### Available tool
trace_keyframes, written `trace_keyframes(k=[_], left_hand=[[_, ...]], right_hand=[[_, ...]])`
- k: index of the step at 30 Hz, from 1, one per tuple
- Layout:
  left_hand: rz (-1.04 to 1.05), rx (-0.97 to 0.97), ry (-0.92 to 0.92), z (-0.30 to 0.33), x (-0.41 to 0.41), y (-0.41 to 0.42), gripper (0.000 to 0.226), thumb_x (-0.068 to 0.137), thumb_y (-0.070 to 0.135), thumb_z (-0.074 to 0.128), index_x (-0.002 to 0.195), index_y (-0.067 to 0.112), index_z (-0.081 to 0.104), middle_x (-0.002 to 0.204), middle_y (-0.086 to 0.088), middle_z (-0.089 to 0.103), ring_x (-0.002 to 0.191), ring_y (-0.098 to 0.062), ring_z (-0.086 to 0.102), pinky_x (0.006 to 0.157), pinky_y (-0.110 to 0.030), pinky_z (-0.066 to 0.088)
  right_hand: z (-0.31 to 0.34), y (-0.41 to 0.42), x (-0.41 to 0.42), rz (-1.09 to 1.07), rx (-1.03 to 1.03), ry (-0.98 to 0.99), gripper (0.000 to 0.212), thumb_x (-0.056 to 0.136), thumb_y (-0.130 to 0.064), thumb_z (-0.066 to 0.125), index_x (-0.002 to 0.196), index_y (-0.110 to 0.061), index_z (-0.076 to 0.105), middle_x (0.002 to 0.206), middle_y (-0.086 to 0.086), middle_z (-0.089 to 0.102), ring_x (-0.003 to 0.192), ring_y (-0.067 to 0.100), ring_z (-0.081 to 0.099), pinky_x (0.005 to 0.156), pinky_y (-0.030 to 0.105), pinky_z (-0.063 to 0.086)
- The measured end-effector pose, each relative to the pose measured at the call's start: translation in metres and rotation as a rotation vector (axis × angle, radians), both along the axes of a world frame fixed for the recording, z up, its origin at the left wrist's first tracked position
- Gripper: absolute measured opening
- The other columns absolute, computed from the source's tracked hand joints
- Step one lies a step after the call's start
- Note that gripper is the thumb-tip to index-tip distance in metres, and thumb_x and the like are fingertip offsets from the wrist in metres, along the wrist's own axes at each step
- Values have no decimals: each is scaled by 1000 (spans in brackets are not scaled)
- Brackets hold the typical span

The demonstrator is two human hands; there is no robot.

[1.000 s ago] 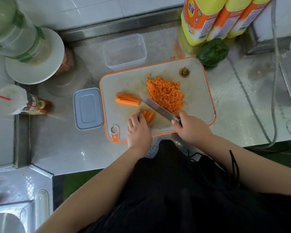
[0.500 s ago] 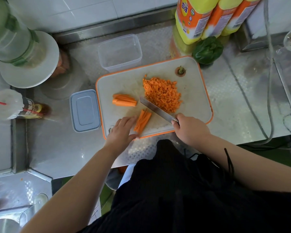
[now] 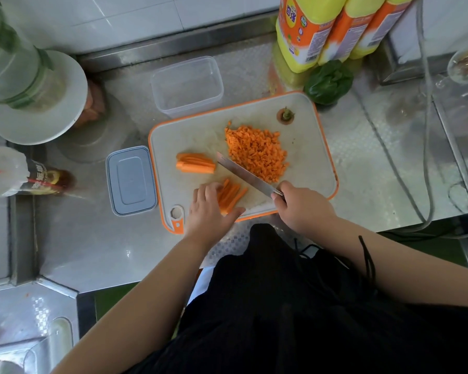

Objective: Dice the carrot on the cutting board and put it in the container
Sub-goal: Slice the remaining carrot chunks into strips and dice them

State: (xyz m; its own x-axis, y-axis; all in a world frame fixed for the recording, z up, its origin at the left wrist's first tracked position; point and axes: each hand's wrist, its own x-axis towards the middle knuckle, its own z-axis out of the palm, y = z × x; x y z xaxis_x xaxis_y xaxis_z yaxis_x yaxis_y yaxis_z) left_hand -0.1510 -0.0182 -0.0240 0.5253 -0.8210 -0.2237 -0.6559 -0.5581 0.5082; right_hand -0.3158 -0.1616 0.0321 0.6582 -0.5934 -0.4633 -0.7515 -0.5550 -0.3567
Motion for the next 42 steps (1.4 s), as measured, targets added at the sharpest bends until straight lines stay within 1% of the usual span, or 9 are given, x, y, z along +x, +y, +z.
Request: trace_keyframes(k=[4,9,12,14,17,24,28,33,42], left_hand=[[44,-102,-145,-12,-16,-18,51,82,42,61,115,4,51,114,-13,54,104,-32,52,87,-44,51],[48,-217,-235,-19,-19,-22,28,85,27,61,102,6,54,106,-13,54,96,-31,51,77,-42,52],[59,-200,-211,-21,-17,-23,29,82,24,71,101,6,59,111,-13,54,100,-32,50,82,-41,49],[52,-187,-216,-23,-16,-24,26,84,24,69,100,6,59,105,-12,58,94,-32,52,78,-45,52],[69,-196,-232,-23,-15,-21,28,88,32,63,100,7,59,101,-10,58,89,-31,54,74,-43,51],[47,-236,-178,-26,-12,-11,32,87,39,55,98,9,55,103,-10,55,93,-28,53,78,-39,50],[40,-238,-197,-27,-10,-10,28,87,34,60,94,8,55,100,-9,55,90,-29,52,75,-41,51],[-4,-288,-260,-25,-8,-13,22,88,26,70,88,6,61,95,-9,58,87,-29,51,73,-38,48],[-19,-326,-134,-31,-2,-17,23,88,28,59,82,7,66,92,-5,63,87,-23,52,65,-36,49]], right_hand=[[1,1,-1,8,23,25,19,101,-36,36,92,-19,36,62,-5,43,60,22,49,47,30,30],[3,1,-3,14,12,48,24,101,-38,35,96,-16,42,62,-4,45,58,21,49,51,32,39],[4,2,-3,21,0,66,25,100,-38,34,95,-16,43,62,-4,44,59,20,50,54,34,44],[5,2,-3,6,4,80,24,101,-39,32,93,-18,41,63,-4,44,59,20,50,55,34,45],[4,1,-4,4,-10,99,23,101,-38,31,91,-19,38,62,-5,43,59,20,49,51,31,39],[2,0,-3,44,-30,89,20,101,-33,33,89,-17,37,61,-5,39,58,20,45,45,29,24],[1,2,-1,86,10,96,25,101,-34,32,96,-14,46,62,-4,41,56,18,44,48,30,31],[6,2,-3,84,-22,71,26,101,-35,31,97,-14,45,61,-3,44,54,19,46,48,32,37],[11,4,1,160,-2,130,31,103,-34,29,104,-11,49,70,0,46,64,24,48,55,32,38]])
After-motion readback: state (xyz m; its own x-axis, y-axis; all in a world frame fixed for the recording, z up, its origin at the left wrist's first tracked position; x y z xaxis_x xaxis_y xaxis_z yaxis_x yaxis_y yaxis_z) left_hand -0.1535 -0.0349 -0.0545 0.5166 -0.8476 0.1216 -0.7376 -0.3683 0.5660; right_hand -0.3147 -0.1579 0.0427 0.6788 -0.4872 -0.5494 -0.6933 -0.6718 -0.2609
